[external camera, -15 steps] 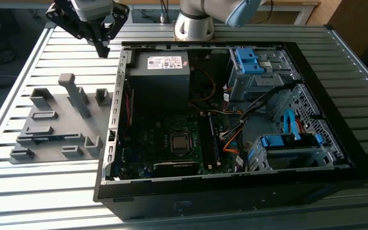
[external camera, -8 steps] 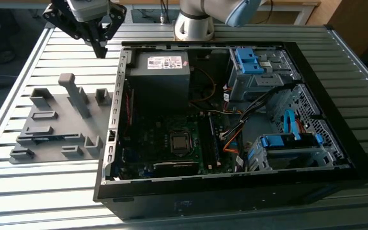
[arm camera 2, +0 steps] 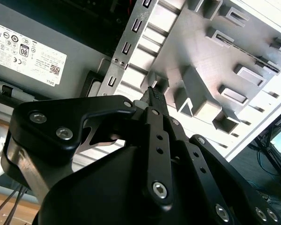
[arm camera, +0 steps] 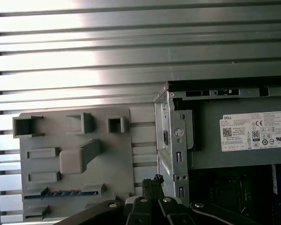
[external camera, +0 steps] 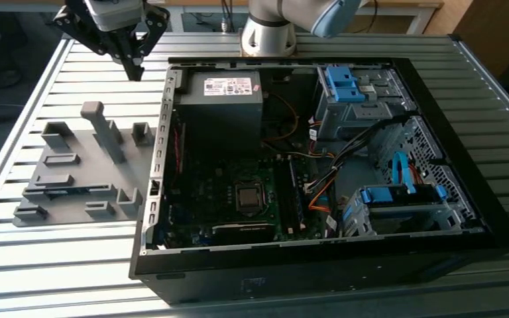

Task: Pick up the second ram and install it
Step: 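Reach for the second ram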

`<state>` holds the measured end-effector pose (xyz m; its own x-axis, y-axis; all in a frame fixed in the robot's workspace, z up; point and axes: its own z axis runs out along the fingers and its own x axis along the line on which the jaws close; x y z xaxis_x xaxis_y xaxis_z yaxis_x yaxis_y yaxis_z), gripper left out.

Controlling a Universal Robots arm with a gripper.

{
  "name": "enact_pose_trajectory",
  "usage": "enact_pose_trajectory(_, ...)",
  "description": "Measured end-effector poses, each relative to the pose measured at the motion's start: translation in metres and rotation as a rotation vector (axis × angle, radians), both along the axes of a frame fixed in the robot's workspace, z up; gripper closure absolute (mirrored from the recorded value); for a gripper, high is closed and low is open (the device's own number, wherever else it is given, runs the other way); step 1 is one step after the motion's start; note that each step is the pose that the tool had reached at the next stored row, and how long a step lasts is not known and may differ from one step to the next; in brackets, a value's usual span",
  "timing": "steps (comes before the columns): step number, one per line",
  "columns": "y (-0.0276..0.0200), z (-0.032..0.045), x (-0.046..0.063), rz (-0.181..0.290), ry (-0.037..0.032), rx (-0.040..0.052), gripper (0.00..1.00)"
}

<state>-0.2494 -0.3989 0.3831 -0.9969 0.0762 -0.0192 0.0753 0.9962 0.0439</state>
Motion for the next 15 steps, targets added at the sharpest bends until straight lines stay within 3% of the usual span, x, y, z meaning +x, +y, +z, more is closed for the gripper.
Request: enact_pose_trajectory(15, 0.0, -0.0014, -0.015, 0.0, 0.0007, 0.0001, 0.89)
